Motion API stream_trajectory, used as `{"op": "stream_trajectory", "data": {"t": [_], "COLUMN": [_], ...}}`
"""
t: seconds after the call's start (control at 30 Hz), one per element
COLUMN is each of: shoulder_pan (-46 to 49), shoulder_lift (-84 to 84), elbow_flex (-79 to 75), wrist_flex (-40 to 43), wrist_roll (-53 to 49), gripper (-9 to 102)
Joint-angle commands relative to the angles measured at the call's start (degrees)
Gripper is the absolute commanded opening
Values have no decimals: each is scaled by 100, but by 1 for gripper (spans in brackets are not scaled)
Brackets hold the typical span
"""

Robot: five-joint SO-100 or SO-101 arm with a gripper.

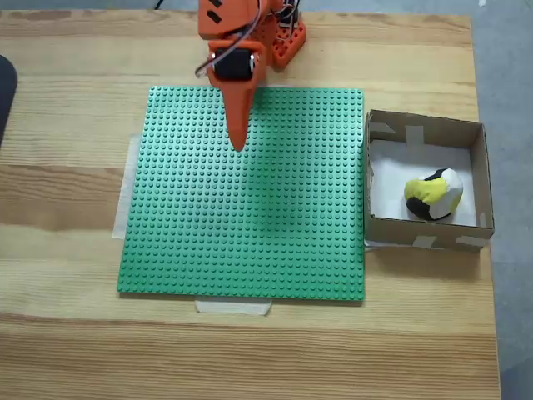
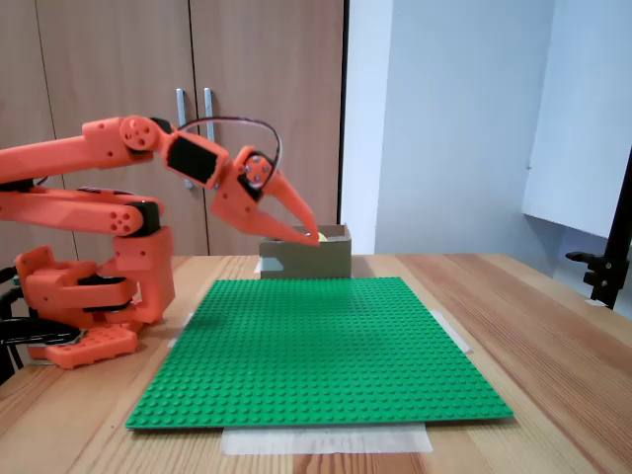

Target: Pick the ball and put it in the box.

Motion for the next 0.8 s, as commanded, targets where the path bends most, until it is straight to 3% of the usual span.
{"op": "stream_trajectory", "data": {"t": [0.0,0.77], "shoulder_pan": [88,220], "shoulder_lift": [211,835], "elbow_flex": [220,1626], "wrist_flex": [-176,-536], "wrist_roll": [-114,-264], "gripper": [-1,-1]}}
